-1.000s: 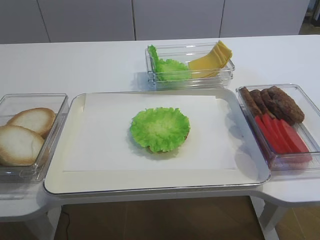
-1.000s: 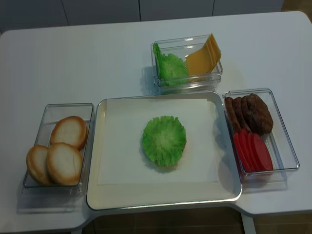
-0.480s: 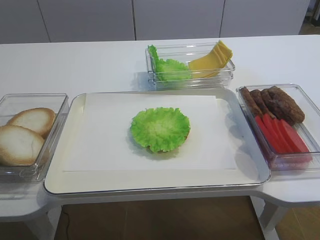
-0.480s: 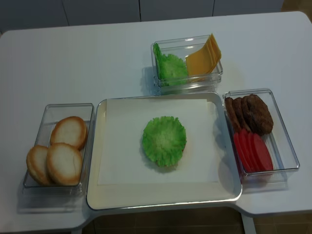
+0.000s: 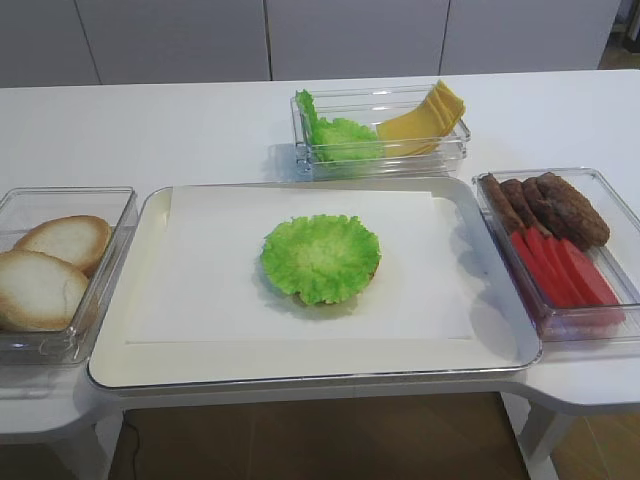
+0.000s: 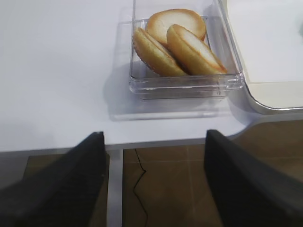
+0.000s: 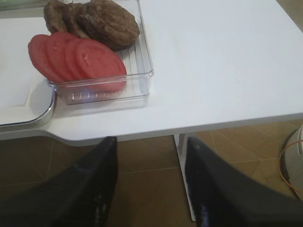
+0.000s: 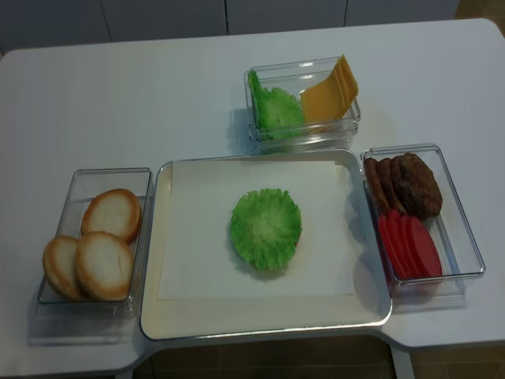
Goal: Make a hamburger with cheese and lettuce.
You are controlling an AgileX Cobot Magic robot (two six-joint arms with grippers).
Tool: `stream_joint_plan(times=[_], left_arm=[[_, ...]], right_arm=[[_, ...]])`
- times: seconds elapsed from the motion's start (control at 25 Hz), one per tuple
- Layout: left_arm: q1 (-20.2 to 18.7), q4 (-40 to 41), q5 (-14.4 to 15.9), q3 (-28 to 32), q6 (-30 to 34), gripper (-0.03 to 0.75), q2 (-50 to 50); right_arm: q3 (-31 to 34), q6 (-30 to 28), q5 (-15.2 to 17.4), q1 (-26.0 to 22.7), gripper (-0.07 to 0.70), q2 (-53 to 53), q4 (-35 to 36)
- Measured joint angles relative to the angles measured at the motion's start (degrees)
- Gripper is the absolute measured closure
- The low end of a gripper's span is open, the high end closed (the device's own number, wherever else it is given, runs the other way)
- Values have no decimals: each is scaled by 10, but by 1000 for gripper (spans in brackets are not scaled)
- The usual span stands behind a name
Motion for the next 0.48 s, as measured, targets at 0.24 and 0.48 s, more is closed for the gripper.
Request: stream_joint_plan(times=[0.24,0.48], left_arm=[[0,0,0,0,0,239,0],[0,0,0,0,0,239,0]], right_arm=[[0,1,0,0,276,0,0],[0,-2,0,0,279,0,0]])
